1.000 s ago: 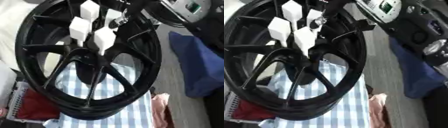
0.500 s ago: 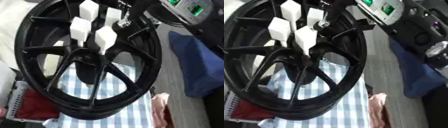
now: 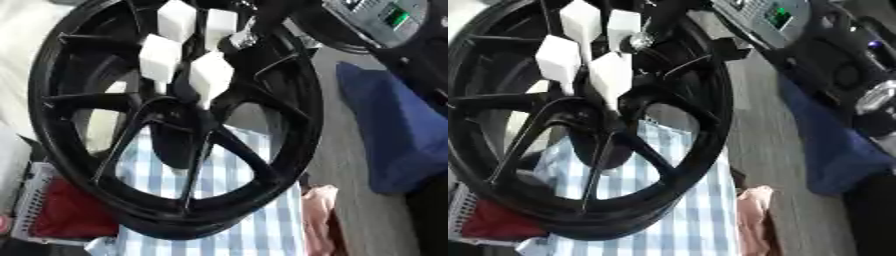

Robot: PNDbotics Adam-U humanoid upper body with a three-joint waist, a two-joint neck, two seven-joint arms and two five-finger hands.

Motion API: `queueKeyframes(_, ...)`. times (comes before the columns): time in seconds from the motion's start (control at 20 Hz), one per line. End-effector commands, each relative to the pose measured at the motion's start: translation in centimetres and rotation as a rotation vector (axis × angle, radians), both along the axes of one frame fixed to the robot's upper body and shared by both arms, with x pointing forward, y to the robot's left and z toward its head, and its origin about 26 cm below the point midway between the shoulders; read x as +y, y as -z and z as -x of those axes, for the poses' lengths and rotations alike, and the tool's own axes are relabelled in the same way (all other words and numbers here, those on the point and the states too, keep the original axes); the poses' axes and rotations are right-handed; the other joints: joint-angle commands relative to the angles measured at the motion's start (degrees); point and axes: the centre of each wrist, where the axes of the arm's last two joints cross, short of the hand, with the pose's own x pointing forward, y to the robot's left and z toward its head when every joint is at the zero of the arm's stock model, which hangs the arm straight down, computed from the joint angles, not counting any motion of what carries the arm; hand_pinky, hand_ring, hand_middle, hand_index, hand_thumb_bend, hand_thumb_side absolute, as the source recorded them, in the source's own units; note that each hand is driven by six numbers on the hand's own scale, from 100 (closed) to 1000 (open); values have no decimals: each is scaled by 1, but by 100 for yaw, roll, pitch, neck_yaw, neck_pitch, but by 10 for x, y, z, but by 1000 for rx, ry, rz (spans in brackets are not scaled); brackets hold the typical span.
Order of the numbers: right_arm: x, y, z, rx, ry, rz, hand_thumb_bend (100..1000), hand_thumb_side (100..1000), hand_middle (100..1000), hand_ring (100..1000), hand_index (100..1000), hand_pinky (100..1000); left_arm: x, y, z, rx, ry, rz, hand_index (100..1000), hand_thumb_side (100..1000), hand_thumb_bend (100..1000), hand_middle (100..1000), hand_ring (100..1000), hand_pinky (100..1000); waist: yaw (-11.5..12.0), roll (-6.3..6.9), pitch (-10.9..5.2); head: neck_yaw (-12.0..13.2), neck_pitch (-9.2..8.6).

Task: Pull the pin out of the wheel hub.

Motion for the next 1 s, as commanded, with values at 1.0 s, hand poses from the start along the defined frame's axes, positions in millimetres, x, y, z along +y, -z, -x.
queueKeyframes(1.0, -121, -96, 32, -264, 249, -339, 303, 225, 496, 590, 536, 719, 15, -8, 11, -24, -61, -23, 780, 730, 361, 777, 777, 776, -278, 186, -157, 127, 31)
